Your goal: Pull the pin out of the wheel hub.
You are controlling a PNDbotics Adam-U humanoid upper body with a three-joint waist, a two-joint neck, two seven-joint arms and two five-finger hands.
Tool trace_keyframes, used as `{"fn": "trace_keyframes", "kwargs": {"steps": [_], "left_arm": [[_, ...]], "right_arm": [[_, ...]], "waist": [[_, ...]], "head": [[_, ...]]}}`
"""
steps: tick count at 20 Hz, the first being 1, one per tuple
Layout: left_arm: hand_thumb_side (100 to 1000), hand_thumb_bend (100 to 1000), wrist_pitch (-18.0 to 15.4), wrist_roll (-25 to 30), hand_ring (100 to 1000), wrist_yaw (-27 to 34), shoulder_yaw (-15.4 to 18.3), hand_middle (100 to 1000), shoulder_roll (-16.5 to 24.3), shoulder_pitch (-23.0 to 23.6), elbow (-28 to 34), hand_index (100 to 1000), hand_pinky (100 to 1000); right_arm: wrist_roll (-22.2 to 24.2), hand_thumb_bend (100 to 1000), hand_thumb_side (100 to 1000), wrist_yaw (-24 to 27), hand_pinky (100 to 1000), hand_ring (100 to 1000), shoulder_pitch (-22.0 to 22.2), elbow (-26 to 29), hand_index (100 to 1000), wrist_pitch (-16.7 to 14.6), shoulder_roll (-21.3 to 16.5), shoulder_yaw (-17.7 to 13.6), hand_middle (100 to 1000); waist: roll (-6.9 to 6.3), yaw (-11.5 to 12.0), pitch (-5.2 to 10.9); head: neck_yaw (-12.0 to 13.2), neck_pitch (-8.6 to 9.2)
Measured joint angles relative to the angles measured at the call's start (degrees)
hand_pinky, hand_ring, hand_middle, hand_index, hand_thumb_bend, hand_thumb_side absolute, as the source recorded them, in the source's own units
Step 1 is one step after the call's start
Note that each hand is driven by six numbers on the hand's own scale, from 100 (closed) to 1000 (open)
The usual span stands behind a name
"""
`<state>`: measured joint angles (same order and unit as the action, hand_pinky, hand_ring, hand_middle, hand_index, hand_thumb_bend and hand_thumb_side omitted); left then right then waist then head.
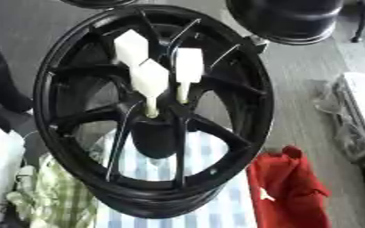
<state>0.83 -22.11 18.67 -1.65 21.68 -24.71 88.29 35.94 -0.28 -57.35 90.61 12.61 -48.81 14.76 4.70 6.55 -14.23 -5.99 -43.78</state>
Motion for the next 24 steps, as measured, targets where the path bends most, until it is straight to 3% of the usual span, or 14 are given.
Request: {"fn": "trace_keyframes", "kwargs": {"steps": [5, 11, 24], "left_arm": [[702, 391, 0.0, 0.0, 858, 0.0, 0.0, 812, 0.0, 0.0, 0.0, 774, 683], [704, 388, 0.1, 0.1, 859, 0.0, -0.3, 812, 0.0, 0.1, 0.0, 774, 683], [707, 385, 0.2, 0.4, 861, 0.0, -0.3, 813, 0.0, 0.1, -0.1, 773, 684]], "right_arm": [[3.1, 522, 292, -3.1, 898, 850, -2.7, -2.8, 854, -0.7, 2.7, 2.4, 833], [3.7, 553, 285, -3.5, 902, 854, -3.7, -3.6, 863, 0.1, 4.4, 4.1, 836], [-1.9, 608, 228, 0.5, 902, 848, -2.2, 2.1, 859, 9.5, 5.3, 7.9, 832]], "waist": [[0.03, 0.2, 0.00], [0.07, 0.2, 0.01], [0.08, 0.2, 0.01]], "head": [[-0.1, 0.00], [0.1, 0.00], [0.4, 0.00]]}}
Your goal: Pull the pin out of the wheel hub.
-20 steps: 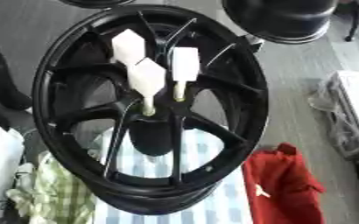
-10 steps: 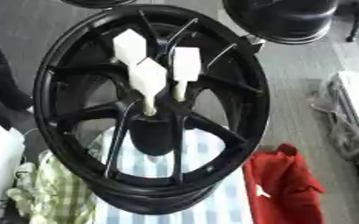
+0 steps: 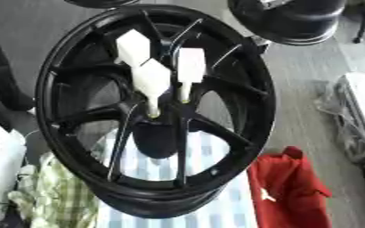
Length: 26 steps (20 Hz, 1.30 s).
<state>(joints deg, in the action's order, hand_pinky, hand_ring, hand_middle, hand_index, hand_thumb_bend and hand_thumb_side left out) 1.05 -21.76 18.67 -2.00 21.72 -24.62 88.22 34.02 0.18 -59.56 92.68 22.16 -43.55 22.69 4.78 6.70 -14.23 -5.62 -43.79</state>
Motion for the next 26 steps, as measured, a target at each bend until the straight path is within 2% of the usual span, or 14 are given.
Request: {"fn": "trace_keyframes", "kwargs": {"steps": [5, 8, 15, 16, 17, 26], "left_arm": [[709, 384, 0.0, 0.1, 862, 0.0, 0.0, 813, 0.0, 0.0, 0.0, 773, 685], [709, 384, 0.1, 0.1, 862, 0.0, -0.2, 813, 0.0, 0.0, 0.0, 771, 685], [710, 382, 0.1, 0.1, 863, 0.0, -0.3, 813, 0.0, 0.0, 0.0, 770, 685], [708, 384, 0.1, 0.1, 863, 0.0, -0.3, 813, 0.0, 0.0, 0.0, 770, 686], [710, 381, 0.1, 0.2, 863, 0.0, -0.3, 813, 0.0, 0.0, 0.0, 771, 686], [712, 378, 0.2, 0.2, 865, 0.0, -0.3, 813, 0.0, -0.1, 0.0, 771, 686]], "right_arm": [[-2.0, 597, 211, 0.6, 899, 845, 1.2, 1.8, 858, 3.1, 0.0, 1.1, 829], [-2.3, 596, 208, 0.4, 900, 846, 1.2, 2.1, 859, 4.0, 0.4, 1.8, 829], [-1.9, 598, 207, -0.7, 900, 848, 2.0, 2.0, 859, 4.4, 1.9, 2.6, 830], [-1.8, 650, 134, -0.9, 900, 848, 2.2, 1.8, 857, 4.5, 2.2, 2.8, 827], [-1.7, 602, 207, -1.1, 901, 848, 2.2, 1.6, 855, 4.5, 2.5, 3.1, 828], [-0.4, 602, 199, -2.4, 902, 843, 3.2, -0.3, 840, 4.3, 5.0, 3.9, 814]], "waist": [[0.00, 0.0, 0.00], [0.00, 0.0, 0.00], [-0.01, 0.1, 0.00], [-0.01, 0.1, 0.00], [-0.02, 0.1, 0.00], [-0.07, 0.4, -0.02]], "head": [[0.0, 0.00], [0.0, 0.00], [0.0, 0.00], [0.0, 0.00], [0.0, 0.00], [-0.1, 0.00]]}}
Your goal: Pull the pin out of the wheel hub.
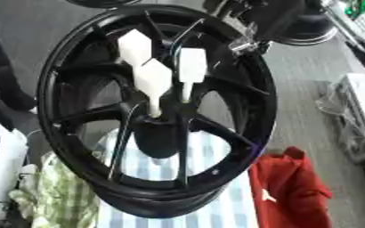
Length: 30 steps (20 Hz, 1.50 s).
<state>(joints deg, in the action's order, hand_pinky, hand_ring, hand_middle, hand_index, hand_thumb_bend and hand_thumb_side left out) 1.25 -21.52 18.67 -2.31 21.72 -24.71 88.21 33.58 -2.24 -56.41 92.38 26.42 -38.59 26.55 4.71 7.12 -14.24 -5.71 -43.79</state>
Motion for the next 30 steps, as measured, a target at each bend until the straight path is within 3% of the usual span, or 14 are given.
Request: {"fn": "trace_keyframes", "kwargs": {"steps": [3, 4, 5, 16, 30], "left_arm": [[713, 378, 0.0, 0.0, 865, 0.0, 0.0, 813, 0.0, 0.0, 0.0, 770, 686], [723, 385, 0.0, 0.0, 865, 0.0, 0.0, 813, 0.0, 0.0, 0.0, 771, 687], [713, 377, 0.0, 0.0, 865, 0.0, 0.0, 813, 0.0, 0.0, 0.0, 771, 687], [714, 374, 0.0, 0.0, 867, 0.0, 0.0, 813, 0.0, -0.3, 0.0, 770, 687], [717, 371, 0.2, 0.2, 869, 0.0, -0.3, 814, -0.1, -0.7, 0.0, 771, 688]], "right_arm": [[0.2, 601, 194, -0.1, 902, 843, 0.1, -0.3, 840, -0.1, 0.7, 0.1, 814], [0.4, 657, 104, -0.1, 902, 844, 0.2, -0.4, 840, -0.1, 0.9, 0.2, 812], [0.5, 600, 192, -0.2, 902, 844, 0.4, -0.5, 840, -0.2, 1.1, 0.3, 814], [0.5, 605, 195, -4.6, 908, 865, 0.8, -3.5, 860, -2.2, 3.1, 0.7, 827], [1.2, 602, 203, -6.1, 907, 864, 0.4, -6.4, 850, -3.9, 4.6, 1.2, 822]], "waist": [[-0.01, 0.0, 0.00], [-0.01, 0.0, 0.00], [-0.01, 0.1, 0.00], [-0.04, 0.5, -0.05], [-0.08, 1.1, -0.54]], "head": [[0.0, 0.00], [0.0, 0.00], [0.0, 0.00], [-0.2, 0.00], [-0.5, 0.00]]}}
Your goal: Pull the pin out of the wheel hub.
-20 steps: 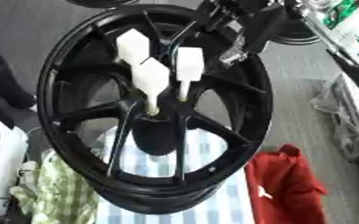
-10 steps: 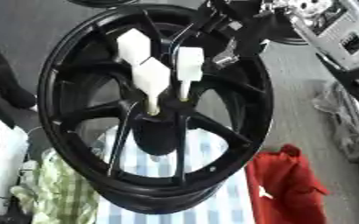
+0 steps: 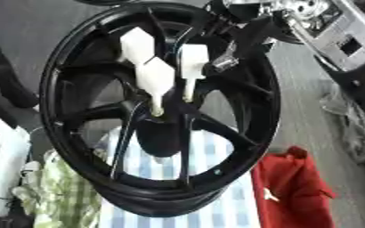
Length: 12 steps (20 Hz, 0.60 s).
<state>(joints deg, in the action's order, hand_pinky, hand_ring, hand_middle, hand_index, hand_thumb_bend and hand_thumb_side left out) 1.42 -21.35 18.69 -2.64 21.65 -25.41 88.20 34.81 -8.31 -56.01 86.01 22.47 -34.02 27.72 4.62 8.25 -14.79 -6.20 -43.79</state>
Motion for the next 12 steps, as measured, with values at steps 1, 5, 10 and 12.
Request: {"fn": "trace_keyframes", "kwargs": {"steps": [1, 5, 10, 12], "left_arm": [[717, 371, 0.0, 0.0, 869, 0.0, 0.0, 814, 0.0, -0.1, 0.0, 771, 688], [719, 368, 0.1, 0.1, 870, 0.0, 0.0, 815, 0.0, -0.3, 0.0, 771, 688], [718, 367, 0.2, 0.2, 871, 0.0, 0.0, 814, 0.0, -0.3, 0.0, 771, 688], [718, 367, 0.2, 0.2, 871, 0.0, 0.0, 814, 0.0, -0.3, 0.0, 771, 688]], "right_arm": [[0.2, 602, 203, 0.0, 907, 864, -0.1, -0.1, 850, -0.1, 0.0, 0.1, 822], [0.8, 599, 205, 0.0, 904, 860, -0.5, -0.3, 845, -0.1, 0.3, 0.2, 817], [1.0, 596, 196, 0.5, 893, 840, -1.0, 0.1, 812, 0.3, 0.4, 0.2, 780], [1.0, 596, 197, 0.6, 892, 839, -1.0, 0.1, 806, 0.7, 0.6, 0.3, 774]], "waist": [[0.00, 0.1, -0.20], [0.08, 0.3, -0.49], [0.13, 0.3, -0.49], [0.14, 0.3, -0.49]], "head": [[0.0, 0.00], [0.0, 0.00], [0.0, 0.00], [0.0, 0.00]]}}
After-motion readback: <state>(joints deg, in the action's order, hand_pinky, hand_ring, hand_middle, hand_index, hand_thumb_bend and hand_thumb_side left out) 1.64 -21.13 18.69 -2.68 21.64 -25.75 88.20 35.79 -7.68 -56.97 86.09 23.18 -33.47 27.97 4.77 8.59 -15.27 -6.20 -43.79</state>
